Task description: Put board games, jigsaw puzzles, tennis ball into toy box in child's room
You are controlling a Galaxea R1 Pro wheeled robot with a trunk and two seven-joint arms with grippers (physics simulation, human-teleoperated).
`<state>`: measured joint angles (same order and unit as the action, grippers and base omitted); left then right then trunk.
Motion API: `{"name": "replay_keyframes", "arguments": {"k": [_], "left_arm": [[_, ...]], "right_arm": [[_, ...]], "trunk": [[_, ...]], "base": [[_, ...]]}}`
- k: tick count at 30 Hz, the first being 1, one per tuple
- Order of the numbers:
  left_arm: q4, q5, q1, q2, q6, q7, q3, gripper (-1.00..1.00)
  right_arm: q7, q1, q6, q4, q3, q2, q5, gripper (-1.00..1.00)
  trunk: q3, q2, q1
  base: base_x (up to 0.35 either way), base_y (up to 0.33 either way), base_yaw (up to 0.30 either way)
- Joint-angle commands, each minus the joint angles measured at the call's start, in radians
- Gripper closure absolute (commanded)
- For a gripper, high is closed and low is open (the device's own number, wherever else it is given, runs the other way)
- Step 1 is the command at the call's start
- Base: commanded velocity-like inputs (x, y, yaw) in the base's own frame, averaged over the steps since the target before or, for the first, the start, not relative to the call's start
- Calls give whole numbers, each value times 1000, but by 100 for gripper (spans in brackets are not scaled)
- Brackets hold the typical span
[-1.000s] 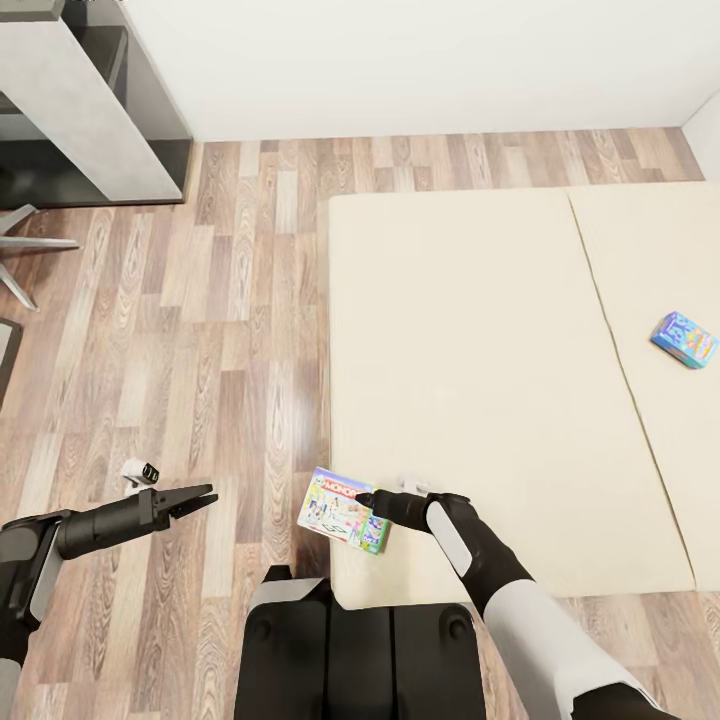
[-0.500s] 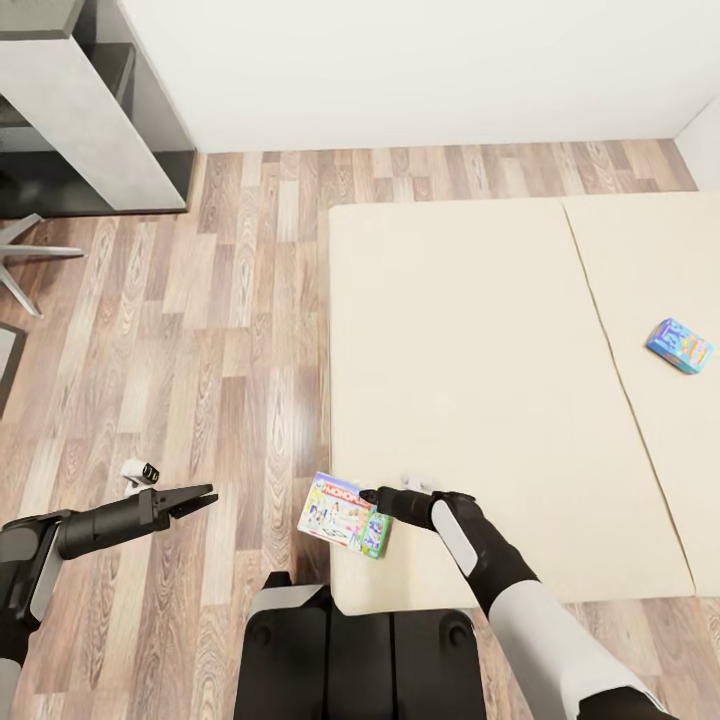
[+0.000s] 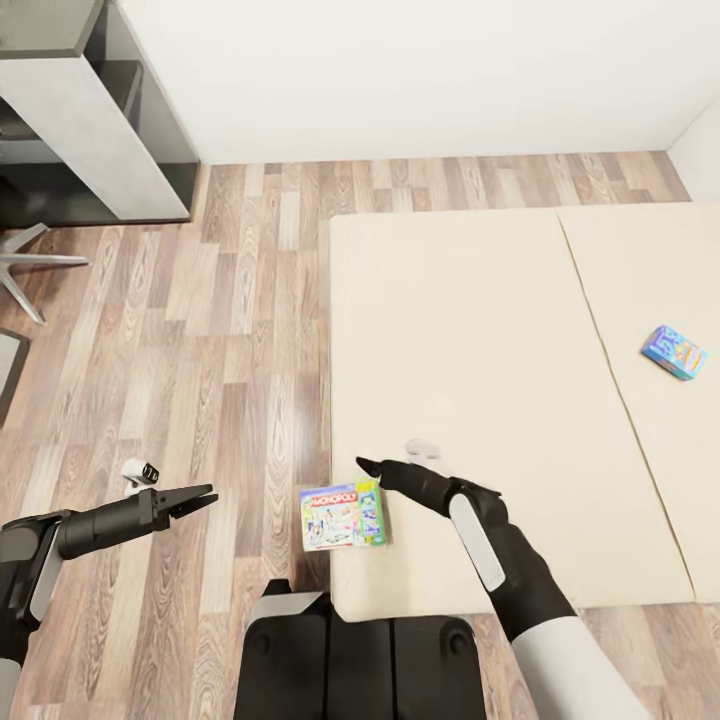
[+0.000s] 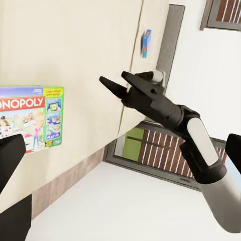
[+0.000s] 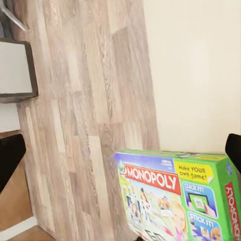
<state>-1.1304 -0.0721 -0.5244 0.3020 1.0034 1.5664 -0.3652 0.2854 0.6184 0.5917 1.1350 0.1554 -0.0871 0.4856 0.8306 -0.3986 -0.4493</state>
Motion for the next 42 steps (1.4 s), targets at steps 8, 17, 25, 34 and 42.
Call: {"name": "replay_keyframes", "arguments": {"k": [8,17,25,34,42], "left_arm": [[0,1,0,2,11,4,0,-100],[0,1,0,3,11,4,0,-100],[0,2,0,3,11,4,0,-100],[0,2,0,3,11,4,-1,-100],[0,2,0,3,11,4,0,-100]], "right_arm": [[114,-108,-5,88,-46,16,3,-100],[249,-127,-8,91,-55,17,-2,-100],[259,-128,-9,87,-56,17,-7,-100],[248,-128,-51,82,-55,16,-8,-100],[244,-128,-71,81,-54,15,-9,-100]], "trunk": [[-12,-1,-1],[-26,-1,-1],[-39,-1,-1],[-50,-1,-1],[-51,-1,-1]], "base": [[0,0,0],[0,0,0],[0,0,0],[0,0,0],[0,0,0]]}}
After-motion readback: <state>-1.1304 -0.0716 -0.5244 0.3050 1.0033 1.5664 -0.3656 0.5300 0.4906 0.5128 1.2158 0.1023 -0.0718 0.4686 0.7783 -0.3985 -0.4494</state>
